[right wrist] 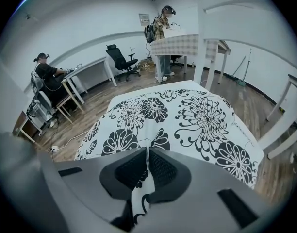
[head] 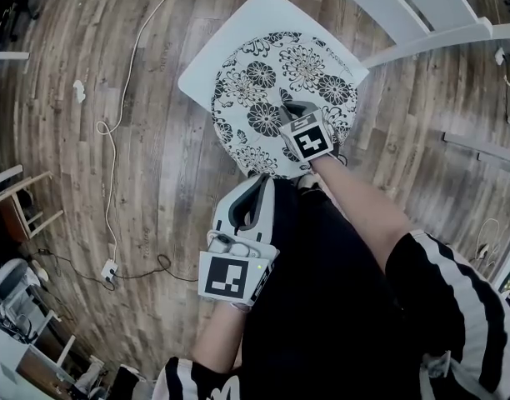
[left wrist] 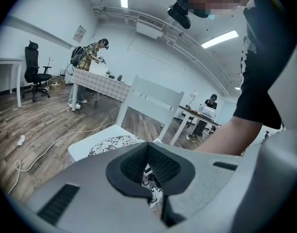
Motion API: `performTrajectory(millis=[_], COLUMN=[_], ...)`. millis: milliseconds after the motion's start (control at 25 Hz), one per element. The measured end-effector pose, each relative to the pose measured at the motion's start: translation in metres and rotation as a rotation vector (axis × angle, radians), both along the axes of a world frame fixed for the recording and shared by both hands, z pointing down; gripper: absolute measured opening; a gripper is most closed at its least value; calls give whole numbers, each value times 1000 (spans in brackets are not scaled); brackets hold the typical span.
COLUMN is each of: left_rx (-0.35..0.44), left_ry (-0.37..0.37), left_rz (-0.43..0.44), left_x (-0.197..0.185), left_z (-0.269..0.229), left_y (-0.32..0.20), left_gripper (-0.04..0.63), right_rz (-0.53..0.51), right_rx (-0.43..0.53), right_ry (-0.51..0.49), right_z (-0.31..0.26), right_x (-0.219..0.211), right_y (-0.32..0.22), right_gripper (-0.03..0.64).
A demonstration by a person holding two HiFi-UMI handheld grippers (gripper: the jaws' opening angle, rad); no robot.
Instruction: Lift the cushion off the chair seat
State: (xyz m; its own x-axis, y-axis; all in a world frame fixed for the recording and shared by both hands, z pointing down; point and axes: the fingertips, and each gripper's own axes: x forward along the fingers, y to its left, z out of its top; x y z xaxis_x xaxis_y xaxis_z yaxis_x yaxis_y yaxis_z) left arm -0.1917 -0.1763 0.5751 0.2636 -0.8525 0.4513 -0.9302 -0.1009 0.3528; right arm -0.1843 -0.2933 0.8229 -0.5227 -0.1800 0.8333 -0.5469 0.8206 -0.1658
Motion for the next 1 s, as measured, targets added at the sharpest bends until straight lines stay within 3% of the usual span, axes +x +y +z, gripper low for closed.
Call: performTrajectory(millis=[1000], left_rx=[56], left_ry=[-7], left_rz=[34], left_x=[30], left_z=[-30], left_y=[-9], left_gripper=[2], right_rz=[67], right_rx=[49], right_ry=[-106], right_z=[-69], right_x=[23], right_y=[-17], right_gripper=[32])
